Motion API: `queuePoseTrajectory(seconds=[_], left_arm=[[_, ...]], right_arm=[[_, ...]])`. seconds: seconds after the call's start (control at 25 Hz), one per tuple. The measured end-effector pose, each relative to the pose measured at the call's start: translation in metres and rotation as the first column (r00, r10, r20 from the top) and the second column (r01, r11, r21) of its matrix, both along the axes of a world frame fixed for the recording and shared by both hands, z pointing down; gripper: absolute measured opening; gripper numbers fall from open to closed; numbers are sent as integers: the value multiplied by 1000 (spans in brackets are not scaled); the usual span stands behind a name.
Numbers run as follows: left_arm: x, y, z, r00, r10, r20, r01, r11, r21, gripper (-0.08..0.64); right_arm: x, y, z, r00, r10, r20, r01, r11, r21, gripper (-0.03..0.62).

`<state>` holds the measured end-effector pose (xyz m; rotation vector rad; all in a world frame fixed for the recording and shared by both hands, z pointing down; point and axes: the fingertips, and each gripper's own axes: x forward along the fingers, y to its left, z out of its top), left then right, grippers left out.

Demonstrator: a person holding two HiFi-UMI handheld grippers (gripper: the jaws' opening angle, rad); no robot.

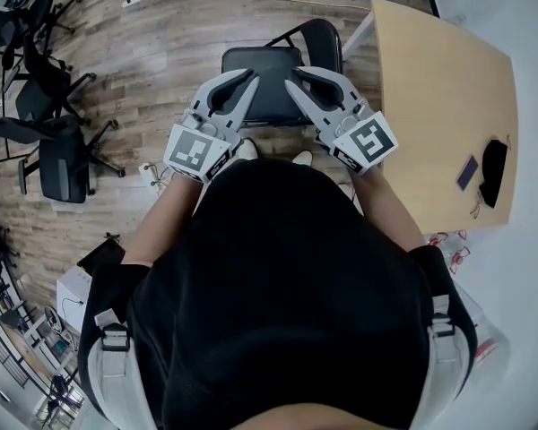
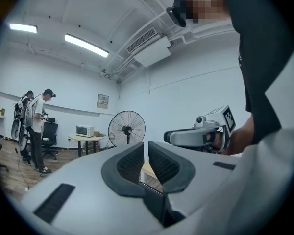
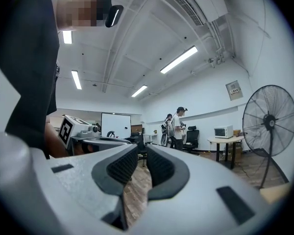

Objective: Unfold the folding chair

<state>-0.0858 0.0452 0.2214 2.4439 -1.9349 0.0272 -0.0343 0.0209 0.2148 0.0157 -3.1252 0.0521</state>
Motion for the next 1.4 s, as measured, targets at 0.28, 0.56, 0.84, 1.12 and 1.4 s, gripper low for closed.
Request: queuePoseTrajectory(seconds=[0.28, 0.56, 0.84, 1.12, 1.4], left_arm=[[2, 8, 2, 1000, 6, 14, -6, 1000, -8, -5], [8, 8, 4, 1000, 22, 20, -22, 1000, -18, -6], [14, 2, 4, 999, 34, -4, -34, 999, -22, -6], [18, -2, 7, 999, 44, 18, -44, 999, -23, -5], [21, -7, 9, 999, 45, 17, -44, 999, -20, -5]], right_arm=[[0, 5, -4, 1000, 15, 9, -15, 1000, 21, 2], [7, 3, -1, 997, 73, 7, -74, 997, 29, 0], [15, 2, 2, 996, 86, -6, -86, 996, 32, 0], [18, -3, 5, 995, 101, -16, -100, 994, 38, 0], [18, -6, 8, 995, 101, -17, -100, 994, 36, 0]])
